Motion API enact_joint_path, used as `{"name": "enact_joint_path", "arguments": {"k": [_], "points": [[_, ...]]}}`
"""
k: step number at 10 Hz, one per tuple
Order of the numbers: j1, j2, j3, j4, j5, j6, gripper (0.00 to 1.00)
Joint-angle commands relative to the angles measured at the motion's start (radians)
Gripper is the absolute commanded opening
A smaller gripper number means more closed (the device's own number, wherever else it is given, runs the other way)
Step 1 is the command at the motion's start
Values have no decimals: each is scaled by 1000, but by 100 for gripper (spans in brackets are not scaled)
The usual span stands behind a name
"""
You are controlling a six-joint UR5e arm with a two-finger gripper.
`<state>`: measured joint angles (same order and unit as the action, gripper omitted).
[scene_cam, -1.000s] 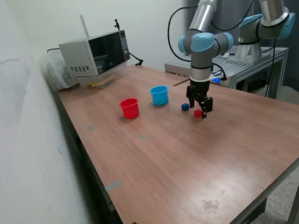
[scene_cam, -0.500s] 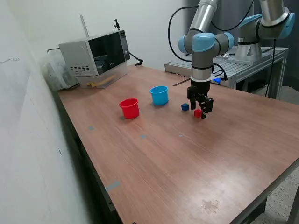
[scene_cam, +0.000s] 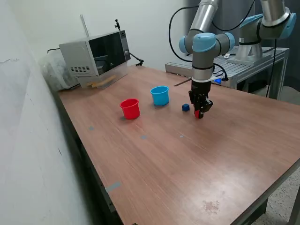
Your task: Place red objects in the red bin, and blue objects in the blue bin.
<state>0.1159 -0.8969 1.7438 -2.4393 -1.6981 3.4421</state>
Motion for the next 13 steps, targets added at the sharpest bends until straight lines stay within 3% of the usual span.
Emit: {"name": "enact_joint_path", "arguments": {"k": [1,8,10,13], "points": [[1,1,-3,2,-2,-3,0],[-8,-244,-176,157,-8,-49,0],[-28,-212,-252,158,-12,-49,0],[-113,-90,-380,210,-18,-49,0]]}}
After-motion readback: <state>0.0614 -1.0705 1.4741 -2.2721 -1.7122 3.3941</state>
